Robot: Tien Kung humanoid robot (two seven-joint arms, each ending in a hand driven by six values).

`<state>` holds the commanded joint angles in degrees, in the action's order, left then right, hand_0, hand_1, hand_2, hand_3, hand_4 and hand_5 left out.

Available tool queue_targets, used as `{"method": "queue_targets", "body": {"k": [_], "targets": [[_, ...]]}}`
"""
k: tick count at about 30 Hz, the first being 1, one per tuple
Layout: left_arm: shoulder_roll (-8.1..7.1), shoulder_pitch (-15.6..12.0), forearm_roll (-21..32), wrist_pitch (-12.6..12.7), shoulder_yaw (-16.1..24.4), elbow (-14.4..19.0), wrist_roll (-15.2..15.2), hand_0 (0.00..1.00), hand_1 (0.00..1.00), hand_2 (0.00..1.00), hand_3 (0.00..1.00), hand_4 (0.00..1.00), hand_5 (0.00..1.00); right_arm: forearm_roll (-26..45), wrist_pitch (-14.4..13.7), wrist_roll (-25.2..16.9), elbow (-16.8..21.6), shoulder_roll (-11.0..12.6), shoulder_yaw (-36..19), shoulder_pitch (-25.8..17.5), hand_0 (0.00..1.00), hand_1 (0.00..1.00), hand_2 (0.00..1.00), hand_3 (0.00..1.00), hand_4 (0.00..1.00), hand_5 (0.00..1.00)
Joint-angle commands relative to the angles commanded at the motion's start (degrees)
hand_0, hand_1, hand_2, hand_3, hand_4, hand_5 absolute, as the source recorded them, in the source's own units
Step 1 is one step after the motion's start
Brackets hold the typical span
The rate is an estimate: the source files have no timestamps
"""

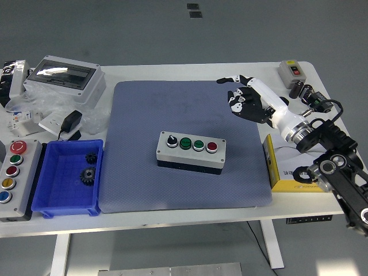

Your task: Pick up the button,place it on the desk,press the button,press the button

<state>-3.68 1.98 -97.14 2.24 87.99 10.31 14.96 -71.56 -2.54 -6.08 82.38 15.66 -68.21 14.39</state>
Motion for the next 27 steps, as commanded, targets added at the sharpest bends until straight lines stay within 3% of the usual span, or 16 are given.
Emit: {"method": "queue_targets", "body": {"k": [3, 4, 9, 10, 11, 15, 16, 21, 22, 27], "targets": [[0.06, -0.04, 0.26, 0.02, -0.30, 0.00, -0.51, 0.612, 0.452, 0.496, 0.592, 0.596, 0.202, 3.89, -6.18, -5.94, -1.40, -1.61, -0.47, -3.75, 0.038, 0.172, 0.282, 0.736, 0.279, 0.121], [0.07, -0.03, 0.22, 0.03, -0.28, 0.00, -0.66, 0.612, 0.452, 0.499, 0.593, 0.597, 0.201, 5.18, -8.10, -7.88, -1.49, -1.69, -0.47, -4.94, 0.321, 0.484, 0.597, 0.755, 0.556, 0.276], [-0.03, 0.15, -0.29, 0.06, 0.25, 0.00, -1.00, 0.612, 0.452, 0.499, 0.593, 0.597, 0.201, 8.06, -14.92, -15.08, -0.82, -1.73, -1.17, -7.18, 0.321, 0.484, 0.597, 0.755, 0.556, 0.276], [-0.05, 0.19, -0.31, 0.05, 0.31, 0.00, -0.99, 0.613, 0.454, 0.506, 0.595, 0.598, 0.200, 8.26, -15.92, -16.30, -0.74, -1.77, -1.43, -7.25, 0.612, 0.696, 0.723, 0.740, 0.655, 0.427], [-0.06, 0.25, -0.35, 0.01, 0.38, 0.00, -0.94, 0.613, 0.454, 0.506, 0.595, 0.598, 0.200, 8.43, -16.64, -17.44, -0.69, -1.79, -1.71, -7.28, 0.612, 0.696, 0.723, 0.740, 0.655, 0.427], [-0.06, 0.49, -0.35, -0.16, 0.58, 0.00, -0.82, 0.613, 0.454, 0.506, 0.595, 0.598, 0.200, 9.01, -17.32, -18.75, -0.72, -1.80, -2.45, -7.42, 0.612, 0.696, 0.723, 0.740, 0.655, 0.427], [-0.07, 0.55, -0.26, -0.21, 0.54, 0.00, -0.84, 0.612, 0.458, 0.512, 0.596, 0.599, 0.200, 9.19, -17.34, -18.86, -0.78, -1.80, -2.63, -7.47, 0.734, 0.751, 0.765, 0.751, 0.739, 0.582], [-0.20, 0.78, 0.38, -0.33, 0.26, 0.00, -1.10, 0.612, 0.458, 0.512, 0.596, 0.599, 0.200, 10.16, -17.09, -19.09, -0.99, -2.03, -3.45, -7.78, 0.734, 0.751, 0.765, 0.751, 0.739, 0.582], [-0.23, 0.81, 0.48, -0.32, 0.23, 0.00, -1.16, 0.612, 0.462, 0.515, 0.596, 0.601, 0.201, 10.37, -17.02, -19.15, -1.01, -2.08, -3.64, -7.82, 0.800, 0.766, 0.779, 0.752, 0.774, 0.666], [-0.35, 0.86, 0.88, -0.35, -0.03, 0.00, -1.40, 0.612, 0.462, 0.515, 0.596, 0.601, 0.201, 10.91, -16.81, -19.47, -0.70, -2.04, -4.88, -8.07, 0.800, 0.766, 0.779, 0.752, 0.774, 0.666]]}}
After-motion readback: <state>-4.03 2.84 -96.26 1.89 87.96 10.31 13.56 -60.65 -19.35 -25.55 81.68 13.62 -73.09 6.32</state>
